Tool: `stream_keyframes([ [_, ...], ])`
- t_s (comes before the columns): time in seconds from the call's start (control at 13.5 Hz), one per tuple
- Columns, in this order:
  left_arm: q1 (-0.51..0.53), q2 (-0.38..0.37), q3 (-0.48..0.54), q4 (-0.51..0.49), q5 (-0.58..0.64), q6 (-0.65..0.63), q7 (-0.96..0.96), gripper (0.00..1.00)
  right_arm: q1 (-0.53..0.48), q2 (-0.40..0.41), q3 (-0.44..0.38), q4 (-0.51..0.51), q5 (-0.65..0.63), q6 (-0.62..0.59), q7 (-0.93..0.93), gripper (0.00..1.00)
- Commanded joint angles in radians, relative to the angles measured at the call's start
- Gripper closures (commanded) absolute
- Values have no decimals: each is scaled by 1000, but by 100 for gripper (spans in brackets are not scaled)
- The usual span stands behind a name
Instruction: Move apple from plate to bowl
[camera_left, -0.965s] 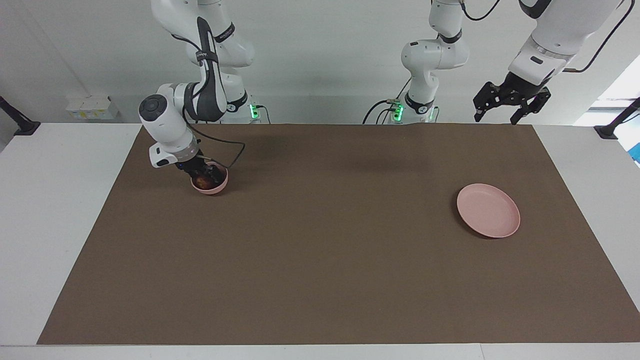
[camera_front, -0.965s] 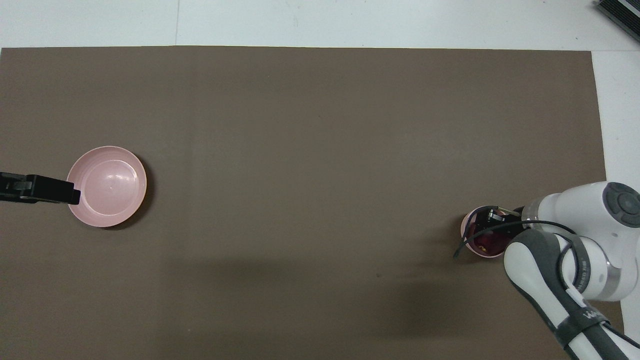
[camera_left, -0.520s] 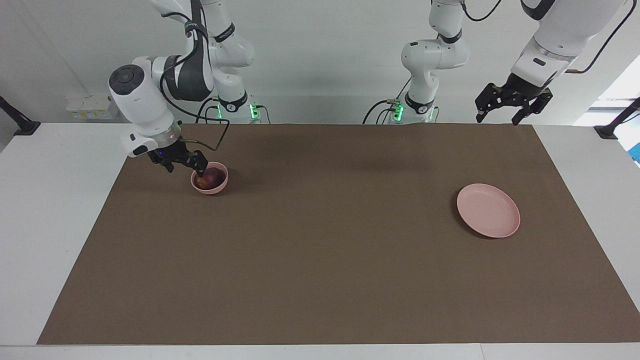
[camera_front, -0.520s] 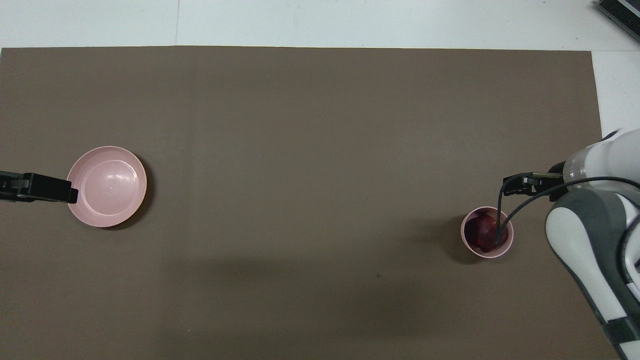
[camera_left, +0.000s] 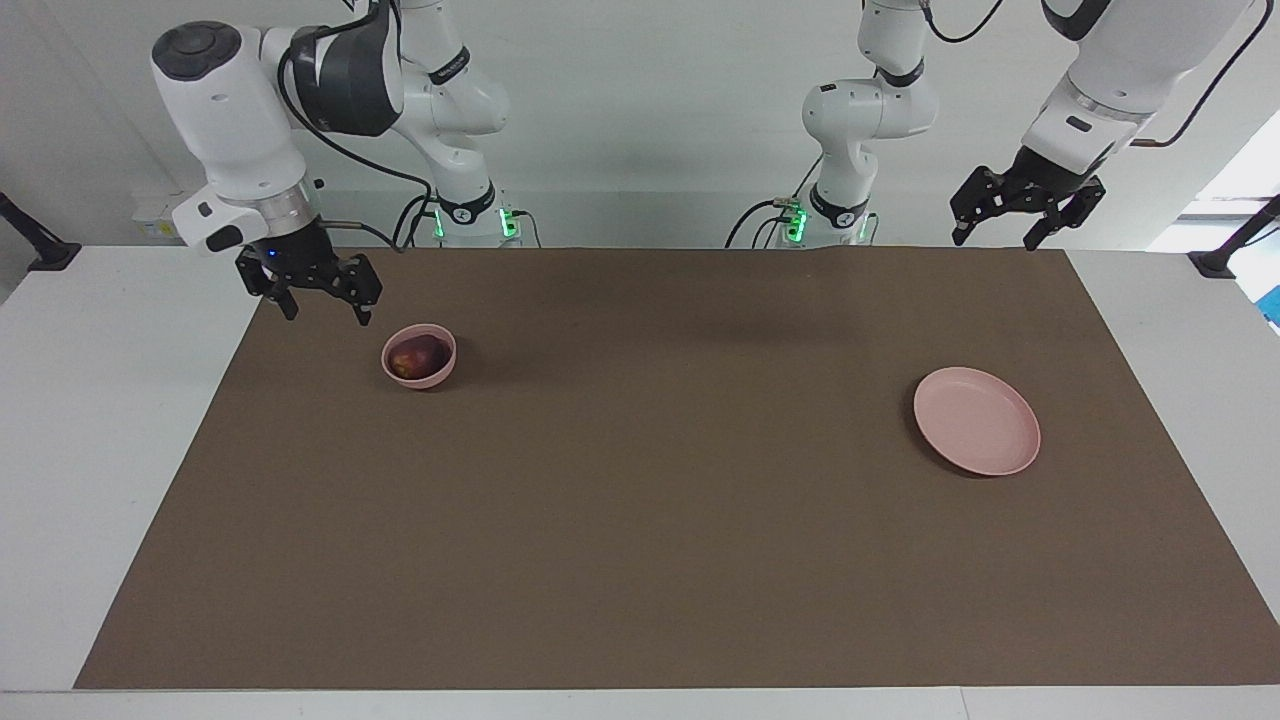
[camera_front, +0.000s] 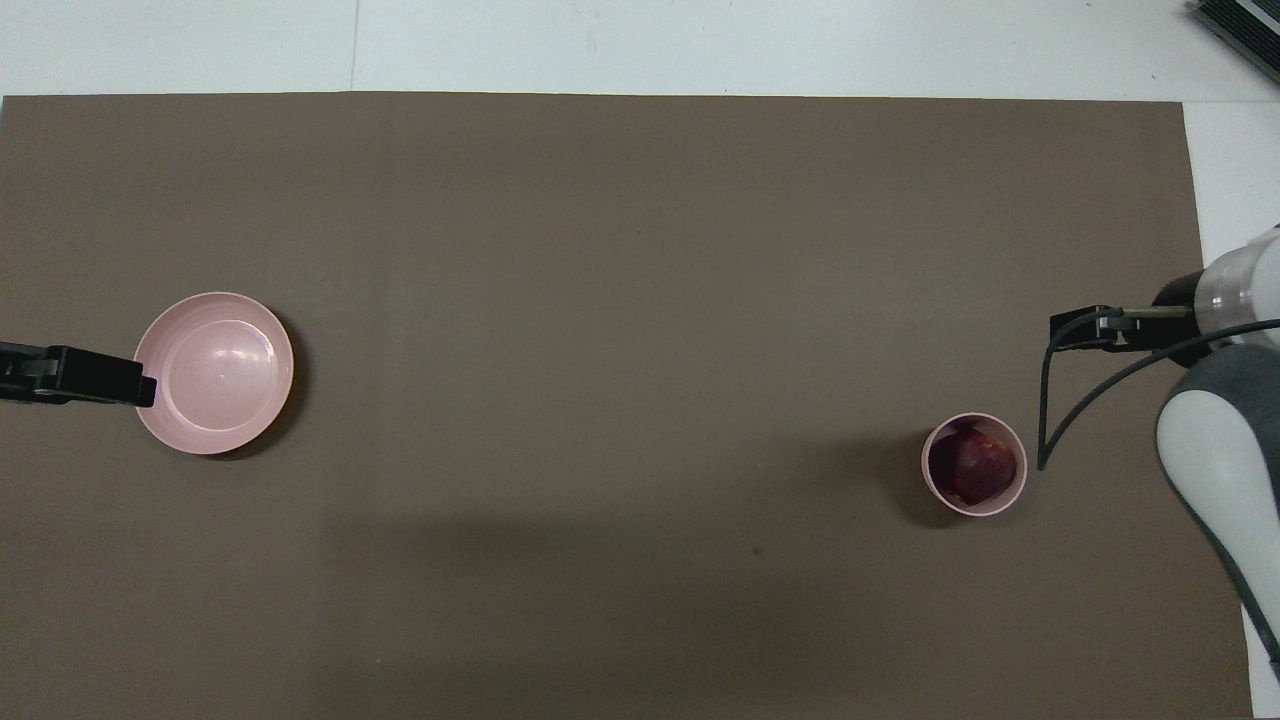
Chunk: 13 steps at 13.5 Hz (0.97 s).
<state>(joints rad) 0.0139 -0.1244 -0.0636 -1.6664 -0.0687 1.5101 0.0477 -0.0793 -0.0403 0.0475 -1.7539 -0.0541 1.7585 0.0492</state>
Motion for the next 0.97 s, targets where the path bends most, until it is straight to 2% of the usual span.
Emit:
stream_keyframes([
  [0.0,11,8,-4,22,-5,-27,6,0,-4,23,18,140,-1,-155,-19,0],
  [0.22,9,8,-4,22,-5,-27,8,0,-7,33,19,215,42,-253,-19,0],
  [0.37,11,8,-4,22,-5,-27,6,0,-7,27,19,220,56,-281,-19,0],
  [0.89,9,8,-4,22,-5,-27,6,0,-5,2,23,220,79,-280,-19,0],
])
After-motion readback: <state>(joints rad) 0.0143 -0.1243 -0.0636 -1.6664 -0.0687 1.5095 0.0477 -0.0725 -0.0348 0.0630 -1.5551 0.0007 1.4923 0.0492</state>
